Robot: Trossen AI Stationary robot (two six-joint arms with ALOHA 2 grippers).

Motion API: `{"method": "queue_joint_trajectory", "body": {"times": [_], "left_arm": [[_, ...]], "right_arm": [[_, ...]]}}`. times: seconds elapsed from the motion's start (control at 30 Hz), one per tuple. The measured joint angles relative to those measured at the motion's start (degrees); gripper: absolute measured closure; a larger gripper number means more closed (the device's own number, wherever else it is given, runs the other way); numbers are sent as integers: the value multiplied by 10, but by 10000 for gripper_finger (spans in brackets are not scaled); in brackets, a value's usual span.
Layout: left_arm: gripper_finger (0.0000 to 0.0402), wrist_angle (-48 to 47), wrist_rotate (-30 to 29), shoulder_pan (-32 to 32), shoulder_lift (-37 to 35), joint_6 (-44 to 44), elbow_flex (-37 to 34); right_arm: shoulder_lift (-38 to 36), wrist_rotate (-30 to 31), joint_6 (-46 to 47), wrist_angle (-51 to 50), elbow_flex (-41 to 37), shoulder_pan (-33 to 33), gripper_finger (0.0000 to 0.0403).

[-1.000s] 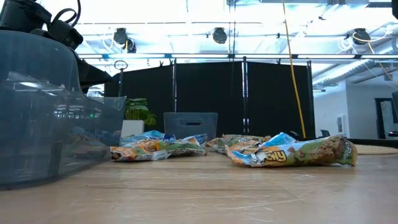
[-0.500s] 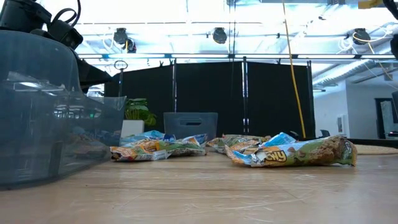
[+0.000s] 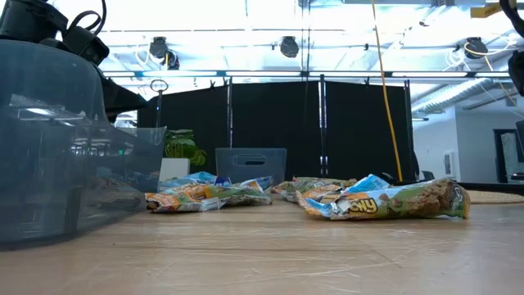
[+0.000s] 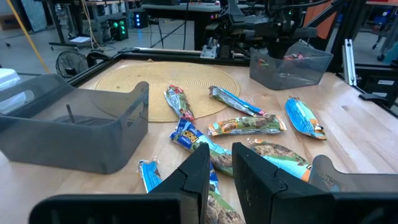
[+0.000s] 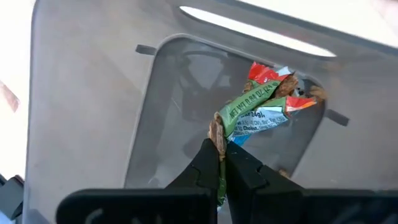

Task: Pick and place Granola Bars by type
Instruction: Put the red granola bar into the bottom right black bin

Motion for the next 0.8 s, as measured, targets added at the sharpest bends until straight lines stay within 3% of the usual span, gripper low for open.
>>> {"method": "queue_joint_trajectory", "body": {"times": [0.4, 0.8], "left_arm": [[327, 0, 0, 0, 0, 0, 0], [327, 0, 0, 0, 0, -1, 0]], "right_arm": [[0, 0, 9, 19, -5, 0, 395], [0, -1, 9, 36, -5, 0, 323]]}}
